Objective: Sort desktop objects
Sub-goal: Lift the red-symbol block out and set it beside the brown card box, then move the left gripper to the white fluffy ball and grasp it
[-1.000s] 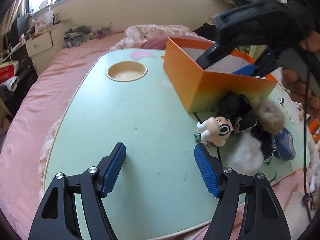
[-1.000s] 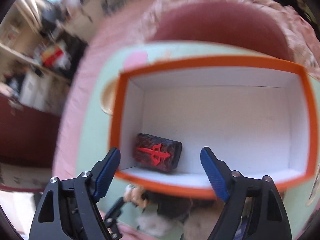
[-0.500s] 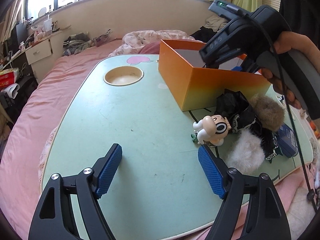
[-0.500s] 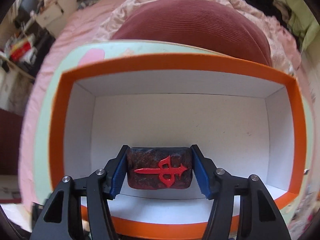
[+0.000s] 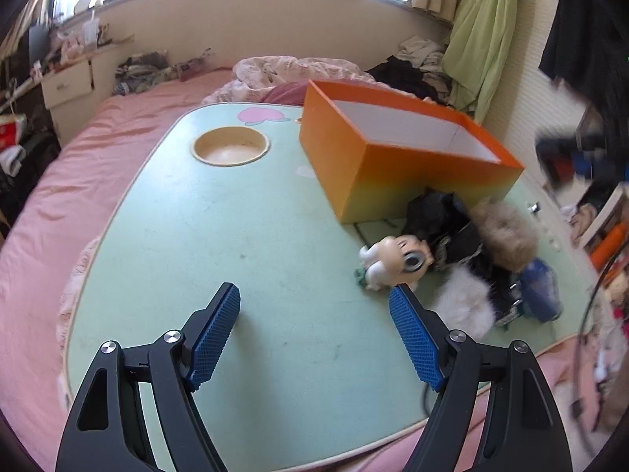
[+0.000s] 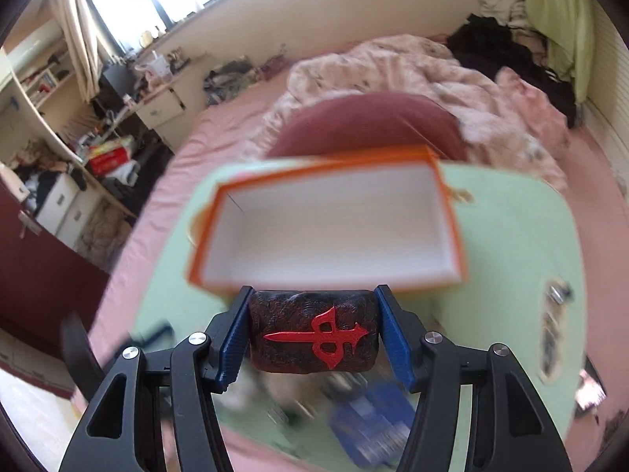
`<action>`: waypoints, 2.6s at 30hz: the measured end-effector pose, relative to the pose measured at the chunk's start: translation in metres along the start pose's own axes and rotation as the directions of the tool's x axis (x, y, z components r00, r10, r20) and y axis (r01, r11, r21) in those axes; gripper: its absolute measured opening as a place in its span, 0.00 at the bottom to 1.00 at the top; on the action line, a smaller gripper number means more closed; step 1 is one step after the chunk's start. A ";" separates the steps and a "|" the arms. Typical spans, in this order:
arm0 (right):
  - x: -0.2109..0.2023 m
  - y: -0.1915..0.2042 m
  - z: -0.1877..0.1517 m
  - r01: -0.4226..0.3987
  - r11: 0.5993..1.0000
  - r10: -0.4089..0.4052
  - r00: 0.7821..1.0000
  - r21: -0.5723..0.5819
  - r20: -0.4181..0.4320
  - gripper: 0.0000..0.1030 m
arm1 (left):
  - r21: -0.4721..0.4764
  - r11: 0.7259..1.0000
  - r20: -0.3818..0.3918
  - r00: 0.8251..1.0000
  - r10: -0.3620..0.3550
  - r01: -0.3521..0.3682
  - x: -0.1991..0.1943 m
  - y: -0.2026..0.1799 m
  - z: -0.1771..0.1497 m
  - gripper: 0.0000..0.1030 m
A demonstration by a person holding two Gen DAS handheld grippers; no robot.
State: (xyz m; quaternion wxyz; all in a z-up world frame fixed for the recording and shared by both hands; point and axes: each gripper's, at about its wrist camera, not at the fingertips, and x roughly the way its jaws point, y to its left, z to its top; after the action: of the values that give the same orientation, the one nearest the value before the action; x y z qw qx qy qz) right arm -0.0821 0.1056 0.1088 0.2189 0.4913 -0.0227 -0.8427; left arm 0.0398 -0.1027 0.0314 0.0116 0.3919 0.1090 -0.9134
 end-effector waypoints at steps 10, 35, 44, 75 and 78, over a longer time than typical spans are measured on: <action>0.013 -0.089 -0.072 0.214 0.975 -0.207 0.974 0.063 -0.095 0.58 | -0.013 0.998 -0.121 0.991 0.060 -0.062 0.054 -0.011 0.068 0.76; -0.009 -0.037 -0.145 0.010 0.983 -0.013 1.000 -0.184 -0.018 0.74 | 0.178 0.983 -0.064 0.997 -0.042 0.052 -0.025 -0.051 -0.018 0.76; 0.026 -0.012 -0.131 0.114 0.970 -0.098 0.991 -0.214 0.087 0.63 | 0.196 0.981 -0.050 0.999 0.008 0.002 0.005 -0.068 -0.022 0.76; 0.026 0.003 -0.160 0.182 0.967 -0.141 0.965 -0.179 0.219 1.00 | 0.218 0.973 0.036 0.997 0.066 -0.072 0.016 -0.072 -0.033 1.00; 0.026 0.003 -0.160 0.182 0.967 -0.141 0.965 -0.179 0.220 1.00 | 0.218 0.973 0.036 0.997 0.066 -0.072 0.016 -0.072 -0.033 1.00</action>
State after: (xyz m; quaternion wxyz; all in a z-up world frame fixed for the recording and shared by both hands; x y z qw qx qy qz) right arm 0.0421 0.1212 0.0059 0.1934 0.3775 0.0792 -0.9021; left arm 0.0441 -0.0246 0.0113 0.0014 0.3814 -0.0061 -0.9244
